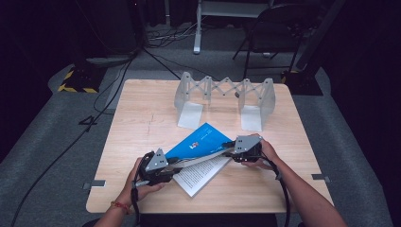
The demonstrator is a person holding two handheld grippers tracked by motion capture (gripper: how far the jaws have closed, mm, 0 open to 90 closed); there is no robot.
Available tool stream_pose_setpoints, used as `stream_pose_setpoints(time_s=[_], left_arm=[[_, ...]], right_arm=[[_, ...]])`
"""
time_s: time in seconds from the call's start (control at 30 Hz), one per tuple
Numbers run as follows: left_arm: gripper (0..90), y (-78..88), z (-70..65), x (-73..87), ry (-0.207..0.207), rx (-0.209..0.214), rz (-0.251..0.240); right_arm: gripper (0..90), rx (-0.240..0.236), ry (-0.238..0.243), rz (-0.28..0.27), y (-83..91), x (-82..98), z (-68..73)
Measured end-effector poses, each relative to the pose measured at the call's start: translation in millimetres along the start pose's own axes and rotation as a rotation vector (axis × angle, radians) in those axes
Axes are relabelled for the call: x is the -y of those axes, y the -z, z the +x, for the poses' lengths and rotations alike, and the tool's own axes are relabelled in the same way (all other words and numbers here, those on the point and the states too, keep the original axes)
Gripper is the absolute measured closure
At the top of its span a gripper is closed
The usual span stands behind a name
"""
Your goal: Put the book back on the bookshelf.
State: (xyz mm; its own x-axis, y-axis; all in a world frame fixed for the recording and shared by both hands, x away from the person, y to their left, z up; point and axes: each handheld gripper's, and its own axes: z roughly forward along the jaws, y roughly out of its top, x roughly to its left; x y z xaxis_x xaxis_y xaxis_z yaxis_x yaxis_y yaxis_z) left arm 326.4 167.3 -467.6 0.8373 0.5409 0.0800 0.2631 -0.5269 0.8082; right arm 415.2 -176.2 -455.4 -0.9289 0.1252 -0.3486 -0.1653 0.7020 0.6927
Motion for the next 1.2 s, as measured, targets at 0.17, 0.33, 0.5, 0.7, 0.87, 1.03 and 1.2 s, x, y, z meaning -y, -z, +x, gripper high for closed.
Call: stream_pose_setpoints(time_s=[0.17, 0.33, 0.5, 0.7, 0.87, 1.03, 1.2], left_arm=[[51.5, 2.0, 4.1, 7.1, 0.018, -0.036, 0.025], [52.6, -1.0, 7.1, 8.0, 0.003, -0.071, 0.031], [60.2, -5.3, 14.2, 3.8, 0.002, -0.073, 0.012], [59.9, -16.7, 25.5, -3.8, -0.004, -0.015, -0.004], [59.0, -30.9, 32.4, -14.8, -0.024, 0.025, -0.017], [58.2, -45.0, 35.0, -26.5, -0.041, 0.05, -0.02], [57.7, -56.0, 35.4, -35.0, -0.043, 0.07, -0.025]], right_arm=[[68.2, 0.015, 0.011, 0.006, 1.9, -3.6, 3.4], [69.3, 0.024, 0.016, 0.004, 4.8, -6.1, 5.7], [71.5, 0.037, 0.014, 0.01, 11.7, -8.5, 10.4], [73.9, 0.07, 0.017, 0.032, 24.8, -7.6, 18.5], [75.7, 0.095, 0.021, 0.052, 40.2, -4.8, 24.0], [76.6, 0.119, 0.013, 0.063, 54.3, 1.7, 26.7], [77.1, 0.135, 0.001, 0.07, 65.5, 6.9, 27.9]])
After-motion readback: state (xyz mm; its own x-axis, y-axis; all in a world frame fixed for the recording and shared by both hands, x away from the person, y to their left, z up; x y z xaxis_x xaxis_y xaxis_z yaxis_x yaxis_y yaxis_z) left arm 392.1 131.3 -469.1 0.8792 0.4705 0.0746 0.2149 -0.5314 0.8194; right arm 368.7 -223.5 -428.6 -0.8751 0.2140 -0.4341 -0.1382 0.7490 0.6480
